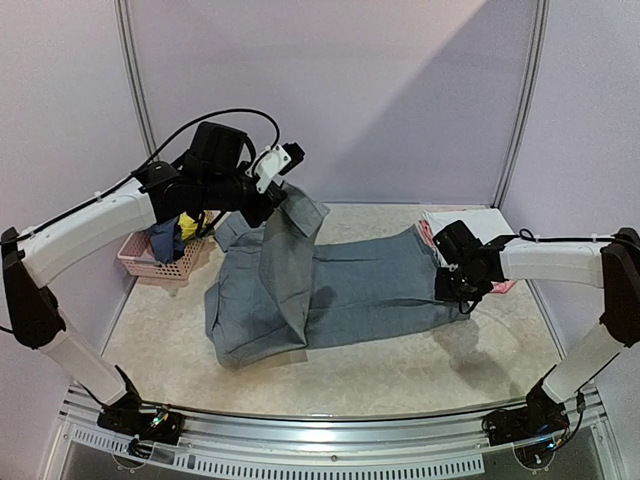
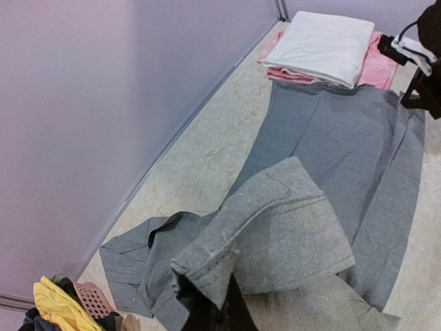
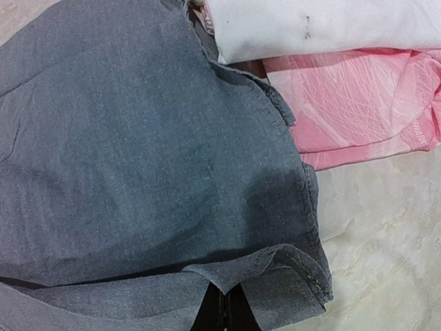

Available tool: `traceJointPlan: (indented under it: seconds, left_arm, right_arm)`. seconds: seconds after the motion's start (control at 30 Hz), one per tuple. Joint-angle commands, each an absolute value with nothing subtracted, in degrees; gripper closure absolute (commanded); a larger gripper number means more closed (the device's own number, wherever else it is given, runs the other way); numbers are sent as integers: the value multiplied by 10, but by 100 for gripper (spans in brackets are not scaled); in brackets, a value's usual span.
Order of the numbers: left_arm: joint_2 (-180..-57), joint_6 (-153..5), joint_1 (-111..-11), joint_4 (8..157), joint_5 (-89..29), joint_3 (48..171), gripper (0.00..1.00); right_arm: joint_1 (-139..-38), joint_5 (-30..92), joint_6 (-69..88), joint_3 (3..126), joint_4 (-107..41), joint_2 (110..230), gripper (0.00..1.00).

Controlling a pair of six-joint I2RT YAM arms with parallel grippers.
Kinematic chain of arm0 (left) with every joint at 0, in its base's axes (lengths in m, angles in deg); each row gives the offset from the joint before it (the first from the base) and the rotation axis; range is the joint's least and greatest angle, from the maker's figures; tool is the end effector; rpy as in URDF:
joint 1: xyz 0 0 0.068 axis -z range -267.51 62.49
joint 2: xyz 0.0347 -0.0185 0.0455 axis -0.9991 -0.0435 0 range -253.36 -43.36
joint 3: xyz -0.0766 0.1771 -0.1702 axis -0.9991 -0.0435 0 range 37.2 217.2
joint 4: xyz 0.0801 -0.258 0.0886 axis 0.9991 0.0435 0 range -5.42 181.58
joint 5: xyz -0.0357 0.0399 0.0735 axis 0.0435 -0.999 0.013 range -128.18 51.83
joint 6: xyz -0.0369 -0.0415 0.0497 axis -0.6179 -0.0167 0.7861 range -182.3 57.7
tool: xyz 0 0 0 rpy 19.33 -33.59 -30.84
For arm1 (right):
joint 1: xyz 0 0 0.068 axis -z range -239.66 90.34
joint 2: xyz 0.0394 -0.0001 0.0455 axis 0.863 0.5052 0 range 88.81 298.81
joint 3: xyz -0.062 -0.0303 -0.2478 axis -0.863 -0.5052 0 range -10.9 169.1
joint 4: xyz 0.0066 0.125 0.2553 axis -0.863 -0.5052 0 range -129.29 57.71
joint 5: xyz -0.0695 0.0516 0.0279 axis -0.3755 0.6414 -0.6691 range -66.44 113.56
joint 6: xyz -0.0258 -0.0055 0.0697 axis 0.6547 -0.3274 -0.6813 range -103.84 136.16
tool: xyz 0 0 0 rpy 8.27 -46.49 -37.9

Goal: Fold and stack the mixed laundry pile
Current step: Fold the flattened shirt at the center of the board.

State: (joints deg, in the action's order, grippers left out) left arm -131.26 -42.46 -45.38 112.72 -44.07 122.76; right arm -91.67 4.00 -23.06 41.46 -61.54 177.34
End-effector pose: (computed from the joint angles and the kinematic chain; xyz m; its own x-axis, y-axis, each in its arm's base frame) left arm 0.3008 -0.2635 0.3411 -0.1496 0.5905 -0.7931 0.6934 0.6344 0.3415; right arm 0.2839 0.1529 0.1299 -0.8387 0.1784 -0.5146 0.1920 0.9810 0.0272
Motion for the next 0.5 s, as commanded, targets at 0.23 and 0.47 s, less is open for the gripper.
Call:
traceJointPlan:
  seconds: [0.23, 0.47]
  left_arm:
    - [-1375, -391, -509, 1013, -386, 1187, 100]
    - [-1475, -458, -542, 981, -563, 1232, 47]
  right_arm:
    - [-881, 78, -206, 459, -576, 1852, 64]
    - [-876, 95, -186, 500, -601, 1826, 46]
